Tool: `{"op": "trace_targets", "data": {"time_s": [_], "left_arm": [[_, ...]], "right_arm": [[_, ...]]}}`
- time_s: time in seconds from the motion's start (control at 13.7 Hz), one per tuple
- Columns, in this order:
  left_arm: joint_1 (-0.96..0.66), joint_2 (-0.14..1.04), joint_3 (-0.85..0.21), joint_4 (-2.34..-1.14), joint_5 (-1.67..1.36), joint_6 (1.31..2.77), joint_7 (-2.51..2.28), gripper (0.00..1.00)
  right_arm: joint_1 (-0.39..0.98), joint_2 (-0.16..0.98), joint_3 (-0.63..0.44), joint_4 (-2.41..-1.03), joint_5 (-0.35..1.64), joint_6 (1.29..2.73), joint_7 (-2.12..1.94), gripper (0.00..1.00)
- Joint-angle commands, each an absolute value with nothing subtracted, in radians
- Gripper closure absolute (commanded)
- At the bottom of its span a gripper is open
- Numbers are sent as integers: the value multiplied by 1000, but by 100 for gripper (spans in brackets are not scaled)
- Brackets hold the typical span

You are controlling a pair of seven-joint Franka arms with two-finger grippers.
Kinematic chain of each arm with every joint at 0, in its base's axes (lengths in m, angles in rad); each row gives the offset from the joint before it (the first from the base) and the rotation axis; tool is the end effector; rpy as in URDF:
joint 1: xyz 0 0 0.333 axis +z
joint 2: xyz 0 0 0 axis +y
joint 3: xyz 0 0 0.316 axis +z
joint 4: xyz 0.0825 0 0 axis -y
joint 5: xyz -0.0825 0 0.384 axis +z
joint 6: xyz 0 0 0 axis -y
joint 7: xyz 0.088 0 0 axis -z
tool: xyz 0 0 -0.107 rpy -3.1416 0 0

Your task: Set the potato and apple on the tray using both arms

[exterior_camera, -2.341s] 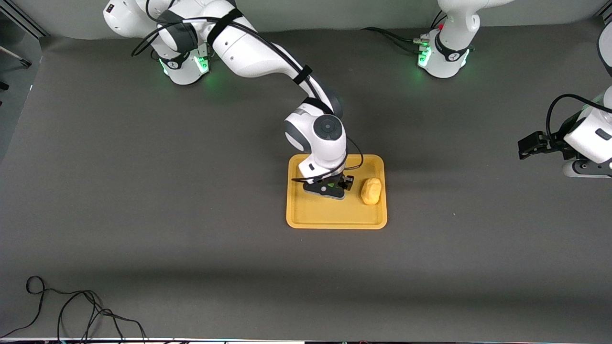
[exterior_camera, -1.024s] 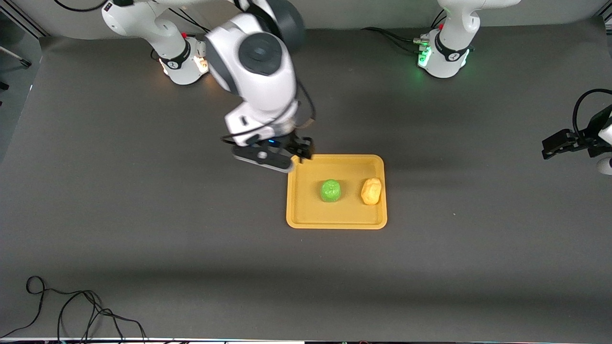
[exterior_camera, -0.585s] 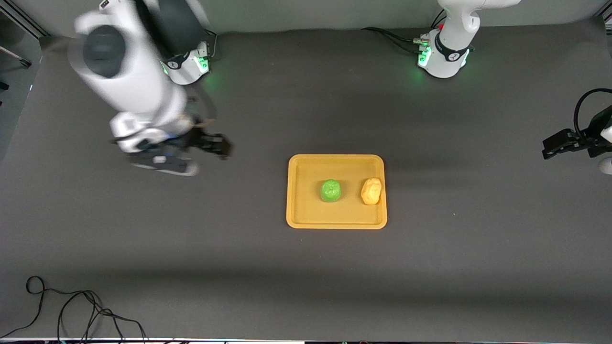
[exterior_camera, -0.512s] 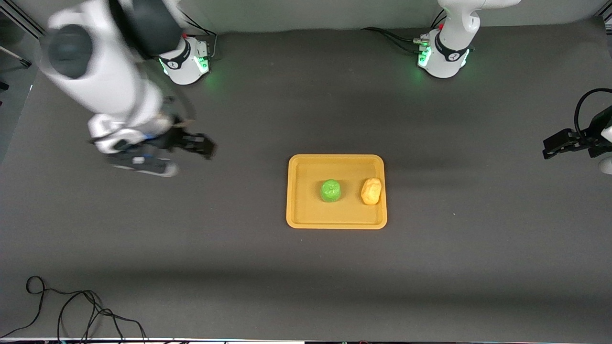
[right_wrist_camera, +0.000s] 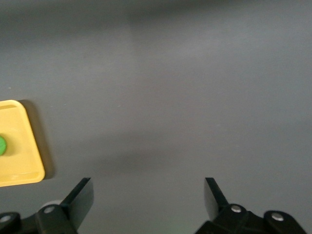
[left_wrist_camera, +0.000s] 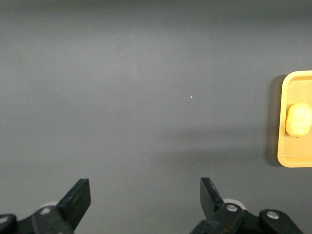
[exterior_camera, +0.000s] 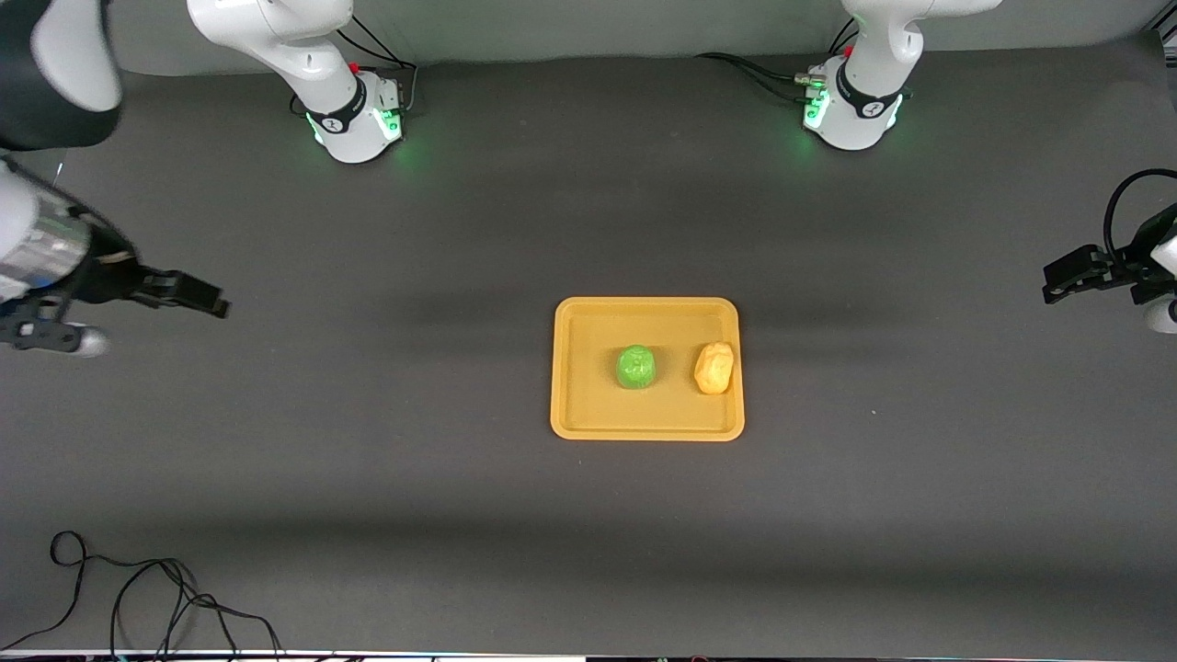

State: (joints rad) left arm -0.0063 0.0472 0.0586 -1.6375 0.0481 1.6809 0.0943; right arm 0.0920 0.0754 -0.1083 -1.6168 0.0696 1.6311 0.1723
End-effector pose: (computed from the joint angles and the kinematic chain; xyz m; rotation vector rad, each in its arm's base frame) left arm 0.5748 0.0340 0.5759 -3.0906 0.0733 0.0115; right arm 0.5785 -0.0003 0.5655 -3.0691 0.2999 0.1006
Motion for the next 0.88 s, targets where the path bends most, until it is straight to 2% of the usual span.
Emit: {"op": "trace_targets", "data": {"time_s": [0.0,0.29,0.8], "left_arm": [[-21,37,69,-1637,48,1683,113,0],[-31,38,52,-1626,58,1681,112,0],[-32,38,48,-1628,58,1678,112,0]], "right_arm": [[66,38,-97,-1644,55,1640,133,0],[71,35,-101,-1611,46,1595,85,0],[72,46,-98,-1601,6,1603,35,0]]}}
